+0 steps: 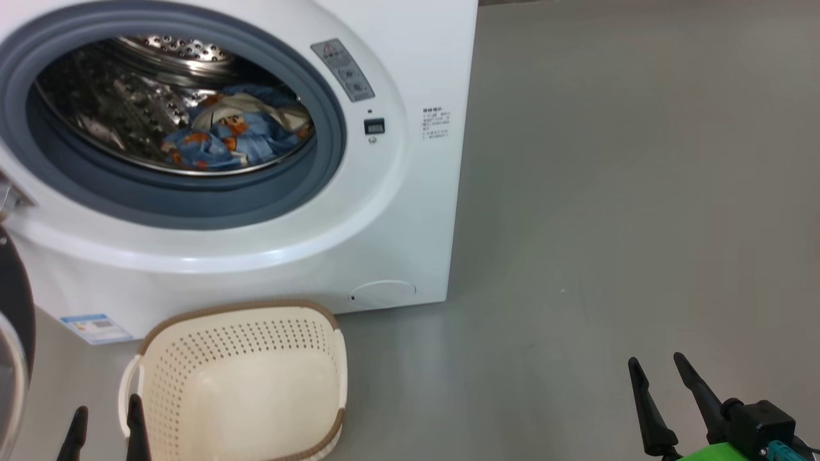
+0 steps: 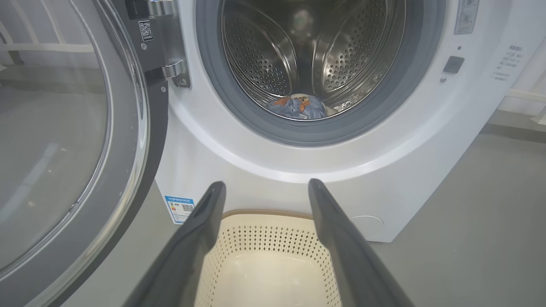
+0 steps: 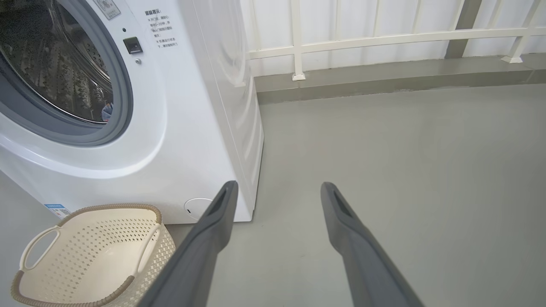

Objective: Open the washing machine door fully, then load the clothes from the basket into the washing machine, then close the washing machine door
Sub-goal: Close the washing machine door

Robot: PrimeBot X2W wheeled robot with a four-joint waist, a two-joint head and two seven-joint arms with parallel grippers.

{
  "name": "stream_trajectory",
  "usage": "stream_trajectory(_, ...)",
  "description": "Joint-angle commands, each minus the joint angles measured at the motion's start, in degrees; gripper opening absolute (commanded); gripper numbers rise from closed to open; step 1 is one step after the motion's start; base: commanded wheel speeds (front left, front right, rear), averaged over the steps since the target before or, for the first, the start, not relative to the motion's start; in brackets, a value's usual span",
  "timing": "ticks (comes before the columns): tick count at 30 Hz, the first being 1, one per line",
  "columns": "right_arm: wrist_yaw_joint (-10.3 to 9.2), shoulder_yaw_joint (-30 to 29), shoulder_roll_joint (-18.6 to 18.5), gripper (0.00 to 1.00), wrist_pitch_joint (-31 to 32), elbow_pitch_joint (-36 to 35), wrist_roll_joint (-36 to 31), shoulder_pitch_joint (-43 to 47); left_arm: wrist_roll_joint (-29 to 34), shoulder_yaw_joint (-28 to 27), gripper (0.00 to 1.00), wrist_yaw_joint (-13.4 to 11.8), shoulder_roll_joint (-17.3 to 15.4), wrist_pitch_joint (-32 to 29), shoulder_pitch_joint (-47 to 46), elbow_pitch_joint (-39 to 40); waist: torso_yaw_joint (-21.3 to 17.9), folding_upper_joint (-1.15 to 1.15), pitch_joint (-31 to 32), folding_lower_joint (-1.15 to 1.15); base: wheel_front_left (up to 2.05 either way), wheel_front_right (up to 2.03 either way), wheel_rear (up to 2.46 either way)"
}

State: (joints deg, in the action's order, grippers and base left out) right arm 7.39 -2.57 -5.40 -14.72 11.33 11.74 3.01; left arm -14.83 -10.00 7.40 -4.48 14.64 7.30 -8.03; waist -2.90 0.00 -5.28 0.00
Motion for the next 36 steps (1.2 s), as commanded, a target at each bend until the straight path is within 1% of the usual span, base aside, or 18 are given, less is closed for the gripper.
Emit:
stream_trajectory(1,0.1,1.3,-0.6,1.0,-0.3,-1.5,0.6,-0.6,0.4,-1.9,1.0,0.1,-0.6,0.4,-1.3,1.6,0.1,0.0,-0.1,0.0,-1.5,1.5,0.0)
stream_trajectory(9,0.1,1.1,-0.6,1.0,-0.3,-1.5,0.7,-0.6,-0.2,-2.0,1.0,0.1,-0.4,0.4,-1.3,1.9,0.4,0.0,-0.1,0.0,-0.96,0.95,0.01)
stream_trajectory(16,0.1,1.2,-0.5,1.0,-0.3,-1.5,0.5,-0.8,0.0,-1.4,1.0,0.1,-0.6,0.4,-1.7,2.2,0.8,0.0,-0.1,0.0,-0.13,0.13,0.0)
stream_trajectory(21,0.1,1.6,-0.6,1.0,-0.3,-1.5,0.6,-0.8,0.3,-1.2,1.0,0.1,-0.5,0.4,-2.0,2.2,2.4,0.0,0.1,0.0,0.0,0.0,0.0)
stream_trajectory(24,0.1,2.1,-0.7,1.0,-0.3,-1.6,0.6,-0.8,0.3,-1.5,1.0,0.1,-0.2,0.4,-2.0,2.4,4.1,0.0,0.4,0.0,0.0,0.0,0.0)
stream_trajectory(28,0.1,3.2,-0.9,1.0,-0.3,-1.4,0.8,-1.1,0.1,-1.9,1.0,0.1,0.2,0.4,-1.9,2.5,7.3,0.0,0.8,0.0,0.0,0.0,0.0)
stream_trajectory(36,0.1,5.8,-1.3,1.0,-0.3,-0.4,1.2,-1.8,-0.3,-2.5,1.0,0.1,1.0,0.4,-0.7,2.7,16.2,0.0,1.8,0.0,0.0,0.0,0.0)
